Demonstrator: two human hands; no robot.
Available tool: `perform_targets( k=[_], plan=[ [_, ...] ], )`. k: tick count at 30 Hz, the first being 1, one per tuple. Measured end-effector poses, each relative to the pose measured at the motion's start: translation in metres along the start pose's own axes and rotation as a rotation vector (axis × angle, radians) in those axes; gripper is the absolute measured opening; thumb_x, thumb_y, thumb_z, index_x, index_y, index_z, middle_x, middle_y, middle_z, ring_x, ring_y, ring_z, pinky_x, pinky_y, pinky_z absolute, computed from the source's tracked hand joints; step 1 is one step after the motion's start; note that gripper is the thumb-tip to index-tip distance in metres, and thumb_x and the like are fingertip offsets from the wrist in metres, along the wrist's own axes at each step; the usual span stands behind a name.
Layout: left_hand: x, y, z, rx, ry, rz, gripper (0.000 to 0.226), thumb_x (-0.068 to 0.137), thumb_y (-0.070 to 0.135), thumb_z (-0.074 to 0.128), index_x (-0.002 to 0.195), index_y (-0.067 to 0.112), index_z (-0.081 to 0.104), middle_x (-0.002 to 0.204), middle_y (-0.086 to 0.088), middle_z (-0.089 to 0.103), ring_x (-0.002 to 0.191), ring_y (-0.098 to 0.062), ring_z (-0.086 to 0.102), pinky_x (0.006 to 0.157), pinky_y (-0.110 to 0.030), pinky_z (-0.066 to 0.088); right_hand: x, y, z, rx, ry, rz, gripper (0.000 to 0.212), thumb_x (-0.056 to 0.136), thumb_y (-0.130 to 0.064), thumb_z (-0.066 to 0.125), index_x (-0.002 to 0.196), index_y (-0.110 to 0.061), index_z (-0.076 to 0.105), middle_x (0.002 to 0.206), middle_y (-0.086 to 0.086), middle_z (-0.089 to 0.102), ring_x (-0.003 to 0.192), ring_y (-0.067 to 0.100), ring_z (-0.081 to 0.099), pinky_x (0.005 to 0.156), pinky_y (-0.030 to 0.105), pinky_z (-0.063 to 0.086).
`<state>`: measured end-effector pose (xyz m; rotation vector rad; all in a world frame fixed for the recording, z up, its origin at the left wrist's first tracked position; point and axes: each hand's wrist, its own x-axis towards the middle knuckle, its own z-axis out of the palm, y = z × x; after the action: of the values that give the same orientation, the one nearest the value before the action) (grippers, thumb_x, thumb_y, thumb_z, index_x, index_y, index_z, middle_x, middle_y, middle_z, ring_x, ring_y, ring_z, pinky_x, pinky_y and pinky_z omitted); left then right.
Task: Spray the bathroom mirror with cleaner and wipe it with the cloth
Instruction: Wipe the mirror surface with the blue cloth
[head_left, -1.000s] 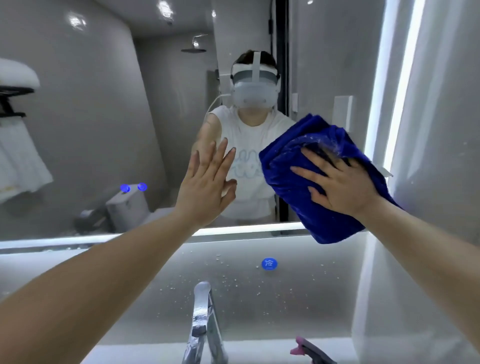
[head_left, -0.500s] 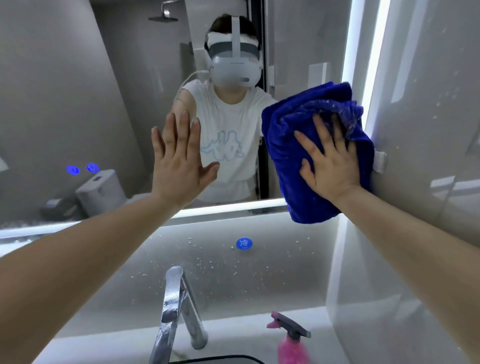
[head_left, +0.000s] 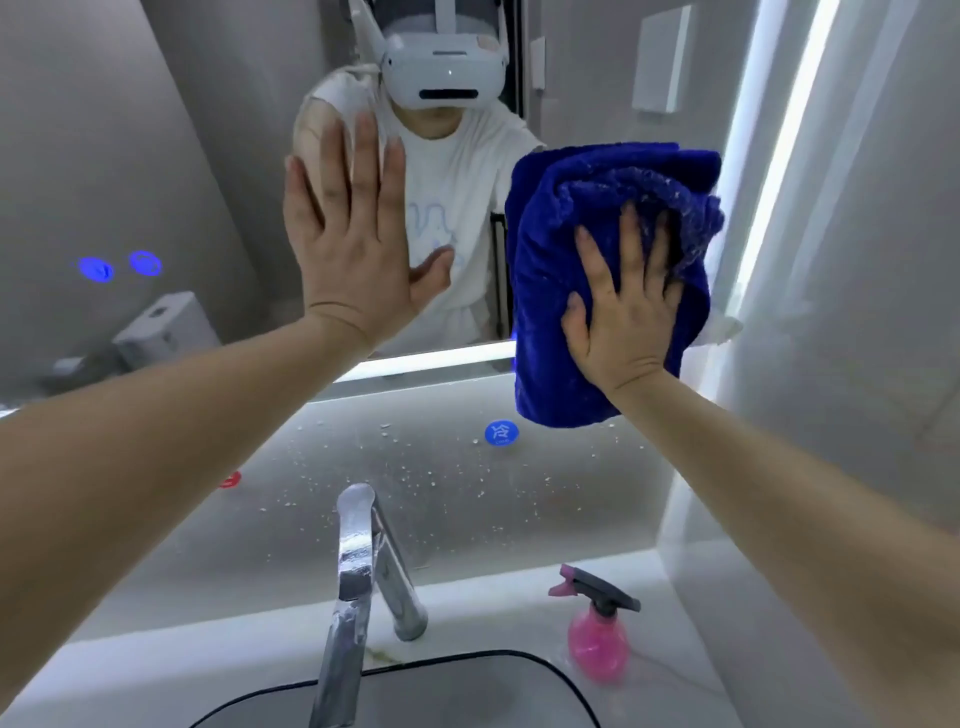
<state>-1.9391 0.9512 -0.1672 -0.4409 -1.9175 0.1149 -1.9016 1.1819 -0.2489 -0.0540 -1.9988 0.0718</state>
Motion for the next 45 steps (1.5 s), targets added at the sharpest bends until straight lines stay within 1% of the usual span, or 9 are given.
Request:
perform_targets(
  k=[5, 9, 15, 19, 24, 31, 36, 41, 45],
  plan=[
    [-0.004, -0.007, -0.005, -0.031, 0.001, 0.038, 0.075, 0.092, 0.053, 0.035, 0.146, 0.002, 0.021, 0.151, -0.021, 0.024, 0.14, -0.04, 0.021, 0.112, -0.052, 0.003, -0.006, -0.032, 0.003, 0.005, -0.022, 0.083, 0.055, 0.09, -0.036, 0.037, 0.143, -0.027, 0.025, 0.149, 0.019, 0.033, 0.136, 0.043, 0.023, 0.094, 0.055, 0.038],
    [-0.021, -0.045, -0.011, -0.065, 0.003, 0.265, 0.062, 0.095, 0.038, 0.037, 0.144, 0.001, 0.028, 0.15, -0.019, 0.03, 0.14, -0.033, 0.026, 0.114, -0.048, 0.014, -0.008, -0.062, 0.002, 0.058, -0.03, 0.134, 0.056, 0.091, -0.037, 0.033, 0.144, -0.029, 0.014, 0.151, 0.021, 0.027, 0.137, 0.048, 0.022, 0.101, 0.059, 0.029],
    [-0.1, -0.145, -0.021, -0.032, -0.187, 0.419, 0.065, 0.091, 0.031, 0.042, 0.146, 0.002, 0.024, 0.153, -0.015, 0.021, 0.144, -0.027, 0.017, 0.115, -0.049, 0.018, -0.015, -0.132, 0.013, 0.061, -0.038, 0.099, 0.055, 0.093, -0.038, 0.032, 0.145, -0.03, 0.014, 0.151, 0.021, 0.029, 0.136, 0.048, 0.025, 0.099, 0.059, 0.033],
    [-0.143, -0.199, -0.035, 0.062, -0.224, 0.347, 0.063, 0.093, 0.034, 0.036, 0.146, 0.002, 0.023, 0.154, -0.011, 0.015, 0.145, -0.021, -0.002, 0.117, -0.043, 0.009, -0.022, -0.189, 0.022, 0.049, -0.048, 0.021, 0.055, 0.093, -0.039, 0.033, 0.145, -0.029, 0.015, 0.149, 0.021, 0.034, 0.133, 0.048, 0.031, 0.094, 0.06, 0.038],
    [-0.174, -0.252, -0.048, 0.055, -0.318, 0.094, 0.067, 0.093, 0.036, 0.032, 0.148, 0.006, 0.007, 0.154, -0.016, 0.018, 0.143, -0.029, 0.014, 0.116, -0.041, 0.006, -0.026, -0.271, 0.035, 0.045, -0.051, -0.037, 0.05, 0.097, -0.043, 0.022, 0.145, -0.028, 0.022, 0.147, 0.018, 0.038, 0.131, 0.041, 0.025, 0.086, 0.057, 0.044],
    [-0.217, -0.34, -0.074, 0.088, -0.489, -0.155, 0.068, 0.093, 0.041, 0.025, 0.149, 0.008, 0.006, 0.157, -0.013, 0.005, 0.145, -0.029, 0.005, 0.118, -0.045, 0.006, -0.027, -0.398, 0.051, 0.075, -0.032, -0.127, 0.053, 0.096, -0.045, 0.031, 0.146, -0.028, 0.027, 0.148, 0.012, 0.036, 0.13, 0.038, 0.034, 0.091, 0.056, 0.043],
    [-0.256, -0.414, -0.089, 0.156, -0.542, -0.269, 0.068, 0.095, 0.038, 0.031, 0.149, 0.01, 0.002, 0.158, -0.01, 0.003, 0.145, -0.028, 0.006, 0.116, -0.044, 0.004, -0.031, -0.499, 0.07, 0.102, -0.003, -0.268, 0.054, 0.097, -0.046, 0.029, 0.148, -0.03, 0.024, 0.15, 0.005, 0.018, 0.13, 0.032, 0.024, 0.095, 0.053, 0.043],
    [-0.291, -0.482, -0.1, 0.172, -0.616, -0.436, 0.071, 0.096, 0.038, 0.03, 0.147, 0.015, -0.014, 0.158, -0.005, -0.012, 0.146, -0.023, -0.005, 0.116, -0.043, -0.003, -0.046, -0.596, 0.089, 0.122, 0.011, -0.352, 0.052, 0.097, -0.045, 0.028, 0.146, -0.03, 0.029, 0.15, 0.004, 0.023, 0.125, 0.029, 0.032, 0.093, 0.046, 0.046],
    [-0.315, -0.531, -0.1, 0.173, -0.648, -0.439, 0.07, 0.097, 0.038, 0.029, 0.148, 0.012, -0.012, 0.157, -0.004, -0.015, 0.145, -0.021, -0.009, 0.116, -0.044, -0.003, -0.05, -0.662, 0.105, 0.15, 0.011, -0.489, 0.052, 0.098, -0.043, 0.026, 0.148, -0.027, 0.024, 0.152, 0.005, 0.032, 0.125, 0.031, 0.036, 0.094, 0.047, 0.045]
  ],
)
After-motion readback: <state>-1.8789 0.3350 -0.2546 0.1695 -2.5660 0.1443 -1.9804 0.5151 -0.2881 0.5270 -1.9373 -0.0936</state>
